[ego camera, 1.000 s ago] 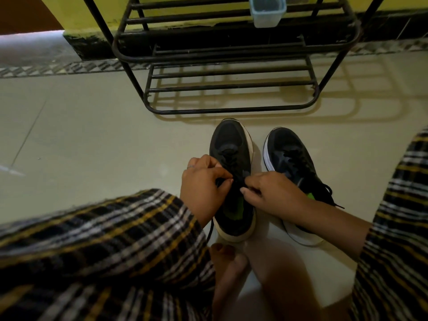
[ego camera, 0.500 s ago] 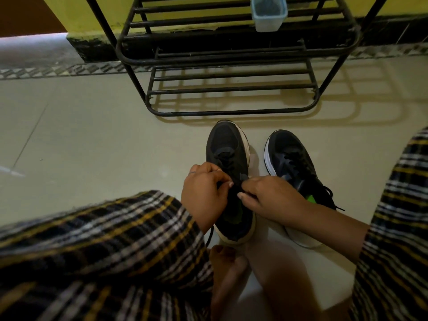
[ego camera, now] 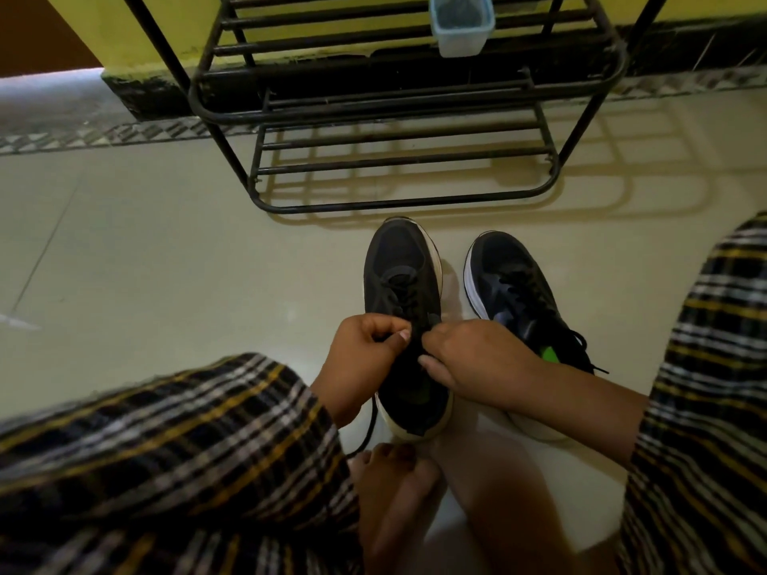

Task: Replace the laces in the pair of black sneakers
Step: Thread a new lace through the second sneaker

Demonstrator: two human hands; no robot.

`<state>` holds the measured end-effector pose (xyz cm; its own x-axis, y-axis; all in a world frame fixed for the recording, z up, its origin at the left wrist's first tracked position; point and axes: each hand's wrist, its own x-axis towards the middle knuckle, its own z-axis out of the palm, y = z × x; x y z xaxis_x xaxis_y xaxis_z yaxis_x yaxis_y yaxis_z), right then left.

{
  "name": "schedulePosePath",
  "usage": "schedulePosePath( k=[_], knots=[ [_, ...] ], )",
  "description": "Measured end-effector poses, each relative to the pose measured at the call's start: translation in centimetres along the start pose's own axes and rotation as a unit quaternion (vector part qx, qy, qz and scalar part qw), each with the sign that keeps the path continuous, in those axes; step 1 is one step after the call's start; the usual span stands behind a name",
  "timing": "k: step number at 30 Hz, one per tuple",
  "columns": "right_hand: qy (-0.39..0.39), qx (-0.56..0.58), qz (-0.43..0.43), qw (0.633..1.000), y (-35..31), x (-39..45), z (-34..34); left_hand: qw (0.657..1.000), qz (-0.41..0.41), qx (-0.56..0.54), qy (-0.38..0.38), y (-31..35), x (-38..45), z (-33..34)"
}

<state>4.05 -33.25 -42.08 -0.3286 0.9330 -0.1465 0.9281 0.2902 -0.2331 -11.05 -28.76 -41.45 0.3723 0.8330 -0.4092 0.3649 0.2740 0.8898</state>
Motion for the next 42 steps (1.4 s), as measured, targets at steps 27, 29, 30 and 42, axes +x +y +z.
schedulePosePath(
  k=[27, 29, 30, 42],
  knots=[
    [0.13, 0.321, 0.183, 0.92, 1.0, 2.3, 0.8, 0.925, 0.137, 0.318, 0.156, -4.6, 0.3, 1.5],
    [0.157, 0.331, 0.182, 0.913, 1.1, 1.9, 1.0, 0.946, 0.065, 0.276, 0.161, -5.0, 0.5, 1.3],
    [0.177, 0.339, 0.177, 0.907, 1.1, 1.8, 0.9, 0.955, 0.032, 0.254, 0.153, -5.0, 0.7, 1.3],
    [0.308, 0.564, 0.125, 0.756, 0.2, 1.7, -4.2, 0.956, 0.061, 0.251, 0.139, -4.8, 0.5, 1.7]
  ],
)
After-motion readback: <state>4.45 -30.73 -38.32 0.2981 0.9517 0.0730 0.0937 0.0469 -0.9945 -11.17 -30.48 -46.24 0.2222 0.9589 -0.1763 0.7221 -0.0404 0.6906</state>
